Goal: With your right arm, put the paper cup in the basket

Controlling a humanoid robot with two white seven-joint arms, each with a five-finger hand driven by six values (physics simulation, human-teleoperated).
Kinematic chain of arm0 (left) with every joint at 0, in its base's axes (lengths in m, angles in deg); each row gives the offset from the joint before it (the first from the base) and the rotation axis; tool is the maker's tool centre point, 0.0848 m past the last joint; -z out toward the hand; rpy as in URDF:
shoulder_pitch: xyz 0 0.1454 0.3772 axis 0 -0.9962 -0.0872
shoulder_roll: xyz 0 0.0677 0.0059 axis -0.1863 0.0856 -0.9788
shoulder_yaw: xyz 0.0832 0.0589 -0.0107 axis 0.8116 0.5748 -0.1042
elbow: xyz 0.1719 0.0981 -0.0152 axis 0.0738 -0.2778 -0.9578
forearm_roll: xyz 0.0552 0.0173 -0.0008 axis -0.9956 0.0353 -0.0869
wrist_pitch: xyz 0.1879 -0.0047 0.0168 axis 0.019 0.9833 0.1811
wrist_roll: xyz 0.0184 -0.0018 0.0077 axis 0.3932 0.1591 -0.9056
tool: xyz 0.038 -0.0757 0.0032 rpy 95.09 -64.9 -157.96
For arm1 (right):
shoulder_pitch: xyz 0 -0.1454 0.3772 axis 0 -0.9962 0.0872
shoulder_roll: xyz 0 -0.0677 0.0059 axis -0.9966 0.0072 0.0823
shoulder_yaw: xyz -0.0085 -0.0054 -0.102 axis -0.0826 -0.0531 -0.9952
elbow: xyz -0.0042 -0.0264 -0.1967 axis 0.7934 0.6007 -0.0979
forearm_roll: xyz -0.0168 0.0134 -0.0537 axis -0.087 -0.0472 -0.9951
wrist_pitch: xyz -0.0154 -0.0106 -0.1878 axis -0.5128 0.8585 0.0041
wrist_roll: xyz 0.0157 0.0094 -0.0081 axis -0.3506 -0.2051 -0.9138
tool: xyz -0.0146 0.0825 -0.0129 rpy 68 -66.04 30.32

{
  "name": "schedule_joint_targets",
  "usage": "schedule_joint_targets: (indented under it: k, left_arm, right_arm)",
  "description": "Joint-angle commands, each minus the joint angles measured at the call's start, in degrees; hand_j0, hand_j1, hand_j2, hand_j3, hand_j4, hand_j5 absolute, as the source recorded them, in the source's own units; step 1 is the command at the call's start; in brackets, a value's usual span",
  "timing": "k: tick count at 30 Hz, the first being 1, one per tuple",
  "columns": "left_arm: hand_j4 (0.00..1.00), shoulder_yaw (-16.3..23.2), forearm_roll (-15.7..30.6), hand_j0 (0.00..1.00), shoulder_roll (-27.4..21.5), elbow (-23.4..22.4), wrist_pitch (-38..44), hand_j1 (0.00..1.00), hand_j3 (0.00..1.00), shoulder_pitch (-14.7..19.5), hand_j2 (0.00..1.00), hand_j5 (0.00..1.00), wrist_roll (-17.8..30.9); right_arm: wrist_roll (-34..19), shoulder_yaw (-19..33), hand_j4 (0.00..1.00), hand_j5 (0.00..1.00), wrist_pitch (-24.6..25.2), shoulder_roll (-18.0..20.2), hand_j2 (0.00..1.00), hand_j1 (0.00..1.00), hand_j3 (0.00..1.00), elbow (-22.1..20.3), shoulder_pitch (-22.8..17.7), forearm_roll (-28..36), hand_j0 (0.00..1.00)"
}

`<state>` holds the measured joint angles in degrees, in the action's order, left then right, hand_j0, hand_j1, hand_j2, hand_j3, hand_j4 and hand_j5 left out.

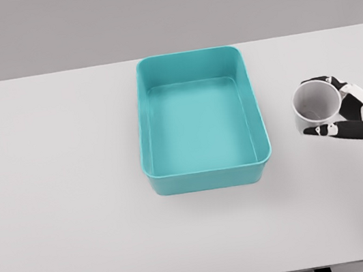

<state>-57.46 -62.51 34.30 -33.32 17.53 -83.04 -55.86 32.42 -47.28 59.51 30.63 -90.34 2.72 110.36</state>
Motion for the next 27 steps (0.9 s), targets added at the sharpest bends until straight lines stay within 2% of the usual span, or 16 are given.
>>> schedule_joint_targets:
  k: [1, 12, 16, 20, 27]
  left_arm:
    - [1.00, 0.0, 0.0, 1.00, 0.0, 0.0, 0.0, 1.00, 1.00, -0.1, 1.00, 1.00, 0.0]
    - [1.00, 0.0, 0.0, 1.00, 0.0, 0.0, 0.0, 1.00, 1.00, -0.1, 1.00, 1.00, 0.0]
    - [1.00, 0.0, 0.0, 1.00, 0.0, 0.0, 0.0, 1.00, 1.00, -0.1, 1.00, 1.00, 0.1]
    - [1.00, 0.0, 0.0, 1.00, 0.0, 0.0, 0.0, 1.00, 1.00, -0.1, 1.00, 1.00, 0.0]
    - [1.00, 0.0, 0.0, 1.00, 0.0, 0.0, 0.0, 1.00, 1.00, -0.1, 1.00, 1.00, 0.0]
  right_arm:
    - [0.0, 0.0, 0.59, 0.59, 0.1, -0.4, 0.59, 0.59, 0.59, 0.1, 0.0, -0.9, 0.59]
    - [0.0, 0.0, 0.59, 0.59, -0.2, -1.4, 0.59, 0.59, 0.59, -0.5, 3.2, -3.9, 0.59]
    - [0.0, -0.4, 0.59, 0.59, 0.0, -3.9, 0.59, 0.59, 0.59, -0.4, 5.9, -5.2, 0.59]
    - [0.0, -0.6, 0.59, 0.59, 0.0, -3.9, 0.59, 0.59, 0.59, -0.4, 6.8, -5.5, 0.59]
    - [0.0, -1.9, 0.59, 0.59, -0.2, -6.3, 0.59, 0.59, 0.59, -0.6, 9.8, -8.5, 0.59]
